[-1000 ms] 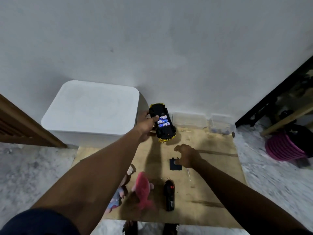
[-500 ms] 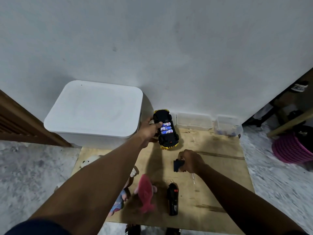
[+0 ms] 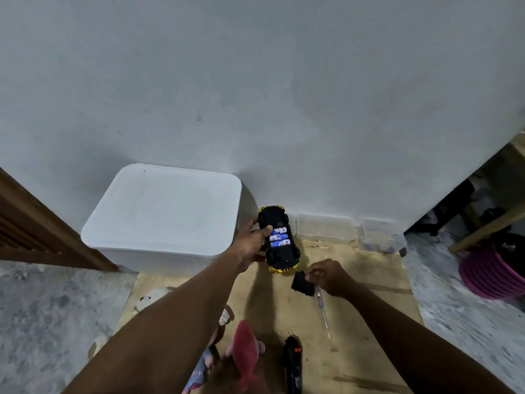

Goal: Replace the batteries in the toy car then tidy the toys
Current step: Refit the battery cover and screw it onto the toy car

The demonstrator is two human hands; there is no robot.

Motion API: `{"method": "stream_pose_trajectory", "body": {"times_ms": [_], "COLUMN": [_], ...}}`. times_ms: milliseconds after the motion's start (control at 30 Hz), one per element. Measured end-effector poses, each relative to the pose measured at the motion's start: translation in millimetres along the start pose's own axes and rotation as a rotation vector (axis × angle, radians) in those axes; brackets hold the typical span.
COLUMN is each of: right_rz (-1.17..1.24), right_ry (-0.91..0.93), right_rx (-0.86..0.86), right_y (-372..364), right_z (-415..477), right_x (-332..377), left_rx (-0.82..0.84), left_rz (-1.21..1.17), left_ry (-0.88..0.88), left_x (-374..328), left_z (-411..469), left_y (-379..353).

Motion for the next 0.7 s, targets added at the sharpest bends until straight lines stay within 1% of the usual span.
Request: {"method": "stream_pose_trajectory", "body": {"times_ms": [100,167,333,367,433,533,633,700], "right_rz": [0.196,0.307,0.573,0.592,0.612,0.526,0.379,0.341], "right_ry": [-0.017,-0.026,0.039,0.056,0.099,0.168,0.219,0.223], "right_rx": [-0.178,-0.262,-0.362,-0.352,-0.262,-0.111,-0.068,-0.048], "right_y": [39,67,127,135,145,145,138,133], "right_z": [1,2,-8,-10,-15,-17,-17,-15], "right_x": [13,26,72,82,101,124,142,147], "left_rx": [-0.002,0.003,0.023,0.023,0.02,0.025,0.035,0.037], "left_rz": [-0.035,-0.026,-0.002,0.0,0.004,0.006,0.012,0.012], "left_ry": [-0.009,-0.019,-0.041,-0.042,-0.048,-0.052,-0.06,-0.066], "left_x": [-7,-9,-18,-19,-22,-26,-29,-30], "left_z": [-3,-5,-10,-11,-13,-14,-15,-16], "left_y": [-1,-1,-2,-2,-4,-6,-7,-7]}}
Point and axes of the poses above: each hand's wrist, its own z-axis towards the middle knuckle, its own y-axis out of the back of the hand, x = y × z, the point moved 4 cm from there along z, towards the middle knuckle, and after that the axes turned 8 degrees about -y, right-handed, at the moved point
